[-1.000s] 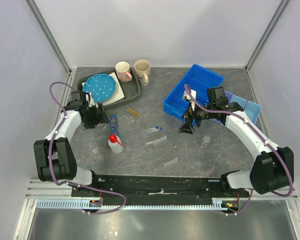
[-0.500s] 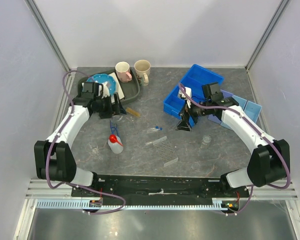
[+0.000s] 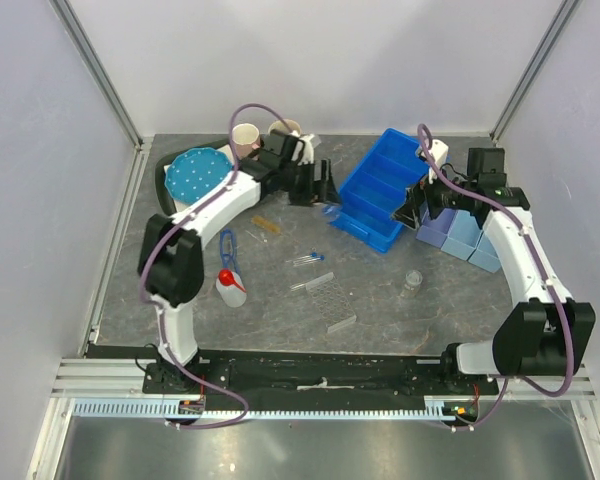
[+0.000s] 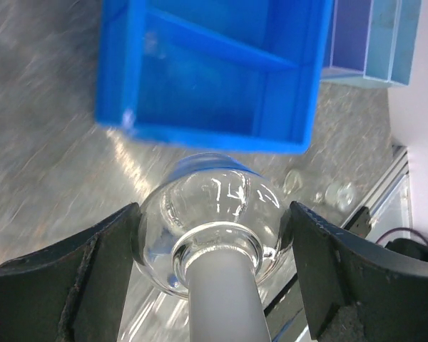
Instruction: Organize the chemistry lab equipment
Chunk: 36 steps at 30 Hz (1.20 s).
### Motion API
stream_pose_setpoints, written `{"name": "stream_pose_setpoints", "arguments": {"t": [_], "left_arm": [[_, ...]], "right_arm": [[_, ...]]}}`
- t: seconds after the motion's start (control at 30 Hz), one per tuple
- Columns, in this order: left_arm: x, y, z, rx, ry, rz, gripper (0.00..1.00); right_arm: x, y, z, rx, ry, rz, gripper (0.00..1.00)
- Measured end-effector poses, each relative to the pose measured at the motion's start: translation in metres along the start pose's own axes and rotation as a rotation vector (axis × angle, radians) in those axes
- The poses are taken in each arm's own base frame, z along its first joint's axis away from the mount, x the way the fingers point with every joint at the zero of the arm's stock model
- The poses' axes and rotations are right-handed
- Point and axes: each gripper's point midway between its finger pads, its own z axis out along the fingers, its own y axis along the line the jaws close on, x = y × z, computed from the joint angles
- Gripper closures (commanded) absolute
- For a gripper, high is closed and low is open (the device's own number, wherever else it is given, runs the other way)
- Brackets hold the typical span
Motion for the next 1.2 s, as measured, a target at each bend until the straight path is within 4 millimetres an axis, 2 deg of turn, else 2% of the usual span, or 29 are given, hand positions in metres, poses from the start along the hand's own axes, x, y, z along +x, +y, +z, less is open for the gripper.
{"name": "stream_pose_setpoints", "arguments": {"t": [0.13,0.27,0.4,0.73,1.07,1.2], "left_arm": [[-0.019,-0.023,0.047,0.069,0.013,0.002,0.66],[-0.034,-0.040,0.084,0.124,0.010,0.006,0.67],[-0.034,-0.046,0.109,0.123,0.034,0.005,0.66],[-0.002,-0.035,0.133,-0.045,0.104,0.034,0.62],[0.020,-0.011,0.151,-0.245,0.121,0.147,0.30],[0.028,-0.009,0.153,-0.295,0.129,0.191,0.20]], "right_arm": [[-0.007,-0.007,-0.013,0.042,-0.041,0.014,0.02],[-0.005,-0.015,-0.020,0.065,-0.065,0.049,0.02],[0.002,-0.019,-0.022,0.070,-0.074,0.089,0.02],[0.004,-0.019,-0.022,0.051,-0.097,0.118,0.02],[0.010,-0.016,-0.018,0.031,-0.106,0.142,0.02],[0.010,-0.016,-0.017,0.026,-0.111,0.145,0.02]]}}
